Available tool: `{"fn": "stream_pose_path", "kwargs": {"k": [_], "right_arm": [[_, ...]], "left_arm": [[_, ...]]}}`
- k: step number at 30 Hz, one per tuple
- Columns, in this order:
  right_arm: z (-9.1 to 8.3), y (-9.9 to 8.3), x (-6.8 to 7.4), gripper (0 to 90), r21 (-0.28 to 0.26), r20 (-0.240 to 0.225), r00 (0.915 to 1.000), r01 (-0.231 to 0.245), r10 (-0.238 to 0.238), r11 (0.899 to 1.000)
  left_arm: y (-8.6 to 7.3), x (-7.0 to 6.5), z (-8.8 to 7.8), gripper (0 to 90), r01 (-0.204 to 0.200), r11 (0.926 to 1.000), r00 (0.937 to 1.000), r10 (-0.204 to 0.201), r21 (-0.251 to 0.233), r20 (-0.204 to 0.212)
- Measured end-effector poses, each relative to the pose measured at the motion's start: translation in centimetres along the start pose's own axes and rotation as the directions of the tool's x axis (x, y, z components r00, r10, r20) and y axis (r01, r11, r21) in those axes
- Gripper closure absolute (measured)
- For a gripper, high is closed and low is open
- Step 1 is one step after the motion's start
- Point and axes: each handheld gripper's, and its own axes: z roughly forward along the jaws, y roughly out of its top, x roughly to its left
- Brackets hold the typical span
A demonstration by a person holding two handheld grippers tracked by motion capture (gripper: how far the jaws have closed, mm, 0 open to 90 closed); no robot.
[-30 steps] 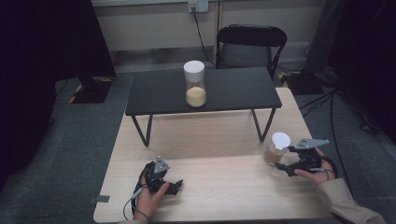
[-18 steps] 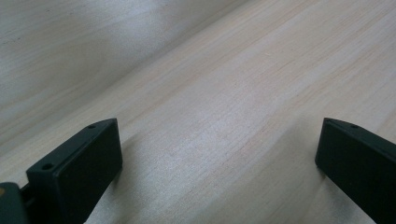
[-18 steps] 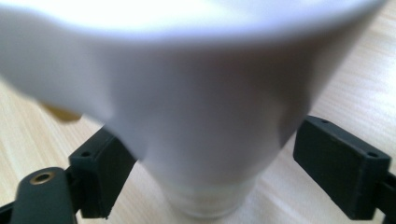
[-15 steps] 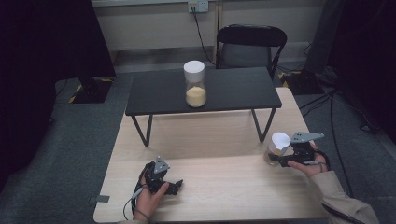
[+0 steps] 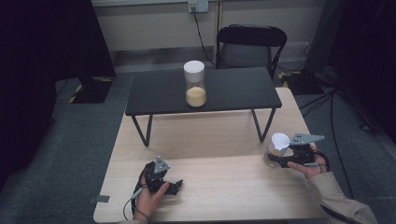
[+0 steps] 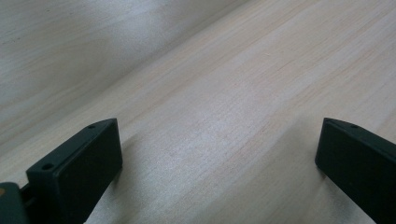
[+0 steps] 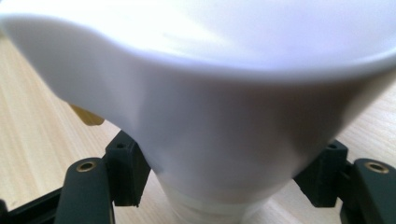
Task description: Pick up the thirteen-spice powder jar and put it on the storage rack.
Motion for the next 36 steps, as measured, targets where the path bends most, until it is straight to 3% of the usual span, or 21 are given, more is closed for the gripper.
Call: {"fn": "stream_pose_path", "kwargs": {"k": [8, 36], "right_arm": [[-0.1, 2.0, 0.4, 30.3, 0.034, -0.034, 0.9990, 0.031, -0.030, 0.999], [-0.3, 9.1, 0.7, 30.3, 0.059, -0.096, 0.9925, 0.082, -0.076, 0.995]], "left_arm": [[0.0, 0.0, 0.0, 0.0, 0.001, 1.0000, 1.0000, -0.001, 0.000, 0.000], [0.0, 0.0, 0.0, 0.0, 0.001, 1.0000, 1.0000, -0.001, 0.000, 0.000]]}}
